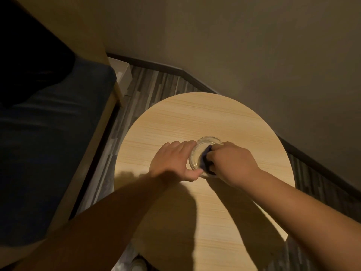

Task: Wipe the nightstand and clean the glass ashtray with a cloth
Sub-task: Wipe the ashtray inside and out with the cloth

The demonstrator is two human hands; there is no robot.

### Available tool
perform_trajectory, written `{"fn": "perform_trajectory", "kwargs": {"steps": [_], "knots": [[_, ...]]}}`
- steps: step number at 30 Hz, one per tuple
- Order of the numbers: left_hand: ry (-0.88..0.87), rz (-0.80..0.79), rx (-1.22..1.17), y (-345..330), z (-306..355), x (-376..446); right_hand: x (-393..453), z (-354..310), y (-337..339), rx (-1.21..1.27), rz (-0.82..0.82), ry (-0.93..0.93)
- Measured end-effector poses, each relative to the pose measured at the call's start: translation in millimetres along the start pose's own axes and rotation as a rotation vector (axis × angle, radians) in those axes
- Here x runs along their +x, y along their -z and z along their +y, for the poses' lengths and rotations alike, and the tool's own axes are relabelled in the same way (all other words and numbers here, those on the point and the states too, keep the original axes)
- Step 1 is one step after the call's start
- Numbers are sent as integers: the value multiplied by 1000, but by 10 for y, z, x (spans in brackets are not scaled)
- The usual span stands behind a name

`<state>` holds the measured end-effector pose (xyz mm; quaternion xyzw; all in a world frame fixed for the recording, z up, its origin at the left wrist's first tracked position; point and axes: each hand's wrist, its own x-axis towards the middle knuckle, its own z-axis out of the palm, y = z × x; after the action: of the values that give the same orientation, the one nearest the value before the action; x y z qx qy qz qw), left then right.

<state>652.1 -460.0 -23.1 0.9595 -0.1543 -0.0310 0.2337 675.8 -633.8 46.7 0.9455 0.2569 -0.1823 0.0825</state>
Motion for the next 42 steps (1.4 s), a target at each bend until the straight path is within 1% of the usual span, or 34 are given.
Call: {"fn": "perform_trajectory", "kwargs": {"steps": [2, 3, 6, 8, 10, 13, 15, 17, 18, 21, 24, 26, 29, 31, 33, 35, 39, 42], "knots": [[-5, 15, -2, -5, -5, -7, 21, -71, 4, 34, 13, 84], [-8, 25, -15, -5, -5, -13, 57, -94, 19, 61, 35, 96], [-18, 46, -53, -3, -12, -18, 186, -83, 73, 123, 100, 0], [-20, 58, -43, -14, -18, -19, 209, -48, 80, 65, 96, -78], [-23, 61, -27, -25, -19, -18, 142, 9, 55, 1, 56, -112], [-38, 22, 1, -34, -19, -32, -13, 45, -32, 35, 26, -35], [-45, 25, -2, -31, -19, -27, -55, -7, -68, 84, 51, 62], [-42, 52, -15, -29, -16, -32, -2, -71, -69, 109, 84, 110], [-42, 61, -20, -26, -15, -31, 53, -84, -56, 124, 109, 94], [-29, 58, -40, -17, -21, -21, 189, -73, -13, 100, 171, -47], [-20, 59, -52, -14, -14, -26, 146, 4, -27, 25, 123, -114], [-34, 44, -29, -25, -21, -28, 43, 69, -53, 60, 75, -58], [-47, 42, 2, -29, -25, -26, -32, 56, -57, 133, 22, 130], [-40, 56, -5, -24, -14, -38, 16, -17, -39, 139, 35, 160], [-38, 66, -25, -7, 3, -39, 97, -55, 6, 112, 109, 113], [-23, 38, -49, 26, 5, -12, 150, -49, 35, 40, 165, 50], [-9, -18, -41, 21, -1, 9, 74, 28, 1, -54, 122, -43], [-29, -10, 17, -12, 15, -27, -43, 36, -30, 3, 93, -47]]}}
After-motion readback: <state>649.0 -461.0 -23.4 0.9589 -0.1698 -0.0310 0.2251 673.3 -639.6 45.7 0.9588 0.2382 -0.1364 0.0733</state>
